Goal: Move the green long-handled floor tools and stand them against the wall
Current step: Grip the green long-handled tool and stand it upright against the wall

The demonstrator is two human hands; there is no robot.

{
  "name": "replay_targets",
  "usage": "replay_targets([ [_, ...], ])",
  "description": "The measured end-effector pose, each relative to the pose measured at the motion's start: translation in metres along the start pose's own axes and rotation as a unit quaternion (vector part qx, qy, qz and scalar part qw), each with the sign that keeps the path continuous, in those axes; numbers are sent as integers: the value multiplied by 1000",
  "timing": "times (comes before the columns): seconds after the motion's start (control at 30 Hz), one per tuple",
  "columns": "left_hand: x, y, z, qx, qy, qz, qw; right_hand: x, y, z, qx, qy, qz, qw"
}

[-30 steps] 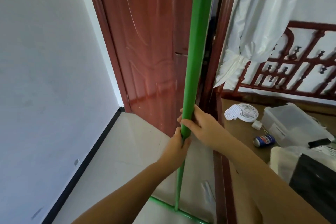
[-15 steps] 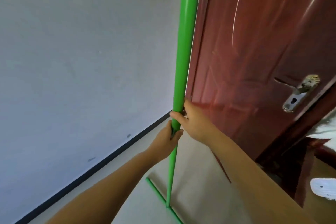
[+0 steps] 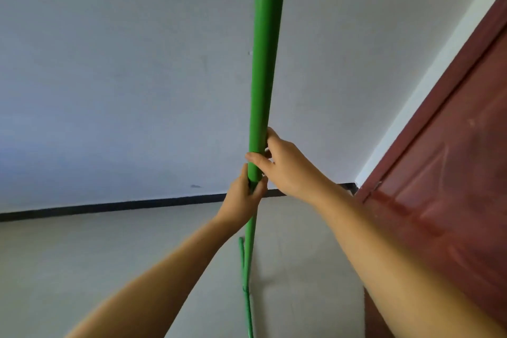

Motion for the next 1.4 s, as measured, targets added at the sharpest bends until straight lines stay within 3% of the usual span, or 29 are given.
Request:
replay_targets([
  [0.17,15,-2,-17,-99,-120,-17,988,-8,1,4,-51,97,22,994],
  [0.27,22,-2,-22,-149,-153,11,977,-10,-1,7,-82,127,28,988],
  [0.67,30,-18,65,-185,-153,110,964,-51,-31,90,-158,189,47,968],
  [0.97,25,-14,149,-222,-163,117,954,-69,-46,180,-176,264,34,948],
  [1.4,25,-8,244,-305,-237,62,920,-81,-62,293,-281,402,41,871],
])
Point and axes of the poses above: each hand's wrist, its own z-axis towards the middle knuckle, its own x-axis out of the palm, y = z × x, the point moved 6 cm from there along z, towards the middle knuckle, and after that the axes turned 11 degrees about z, right-handed, at the moved point
